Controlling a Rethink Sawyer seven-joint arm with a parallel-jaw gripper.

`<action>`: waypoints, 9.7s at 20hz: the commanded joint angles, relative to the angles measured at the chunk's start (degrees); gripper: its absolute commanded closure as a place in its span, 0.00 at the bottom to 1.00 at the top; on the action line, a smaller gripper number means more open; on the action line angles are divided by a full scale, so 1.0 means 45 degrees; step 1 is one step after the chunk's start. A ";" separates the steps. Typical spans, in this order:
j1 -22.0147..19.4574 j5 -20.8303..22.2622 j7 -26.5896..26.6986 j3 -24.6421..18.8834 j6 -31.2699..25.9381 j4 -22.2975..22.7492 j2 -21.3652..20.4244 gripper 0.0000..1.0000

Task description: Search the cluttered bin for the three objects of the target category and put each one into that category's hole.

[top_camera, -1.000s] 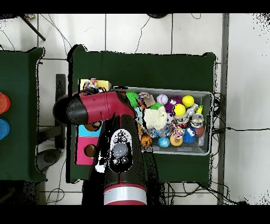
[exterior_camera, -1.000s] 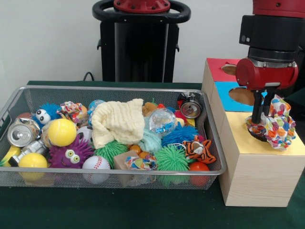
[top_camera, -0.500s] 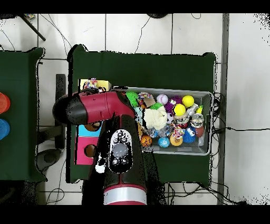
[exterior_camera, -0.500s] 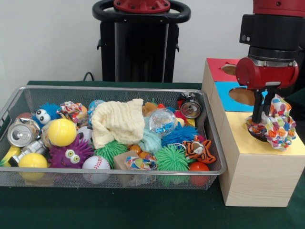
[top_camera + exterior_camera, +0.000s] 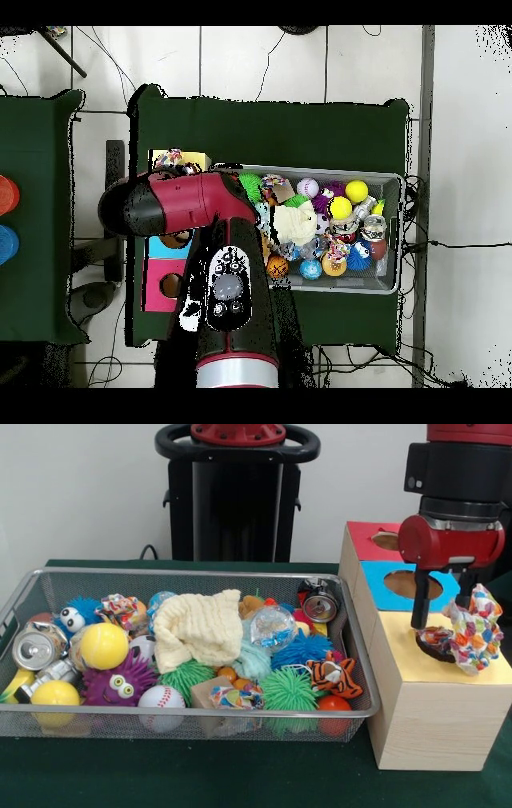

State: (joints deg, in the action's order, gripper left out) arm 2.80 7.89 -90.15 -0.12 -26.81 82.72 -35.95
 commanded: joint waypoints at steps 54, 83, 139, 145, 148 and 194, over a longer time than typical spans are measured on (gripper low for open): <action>-0.0757 0.0488 -0.0727 -0.0930 0.0000 0.1675 -0.1040 0.00; -0.0542 0.0696 -0.0589 -0.1133 -0.0050 0.1166 -0.0771 0.00; -0.0449 0.0292 -0.1755 -0.1284 0.0491 0.1178 -0.0135 1.00; -0.0423 0.0442 -0.1639 -0.1198 0.0458 0.1198 -0.0108 1.00; -0.0420 0.0445 -0.1677 -0.1163 0.0484 0.1204 -0.0064 1.00; -0.0124 0.0454 -0.1492 -0.0943 0.0257 0.0385 0.0726 1.00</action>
State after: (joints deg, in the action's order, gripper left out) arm 2.93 9.00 -90.15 -3.57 -25.47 85.10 -35.61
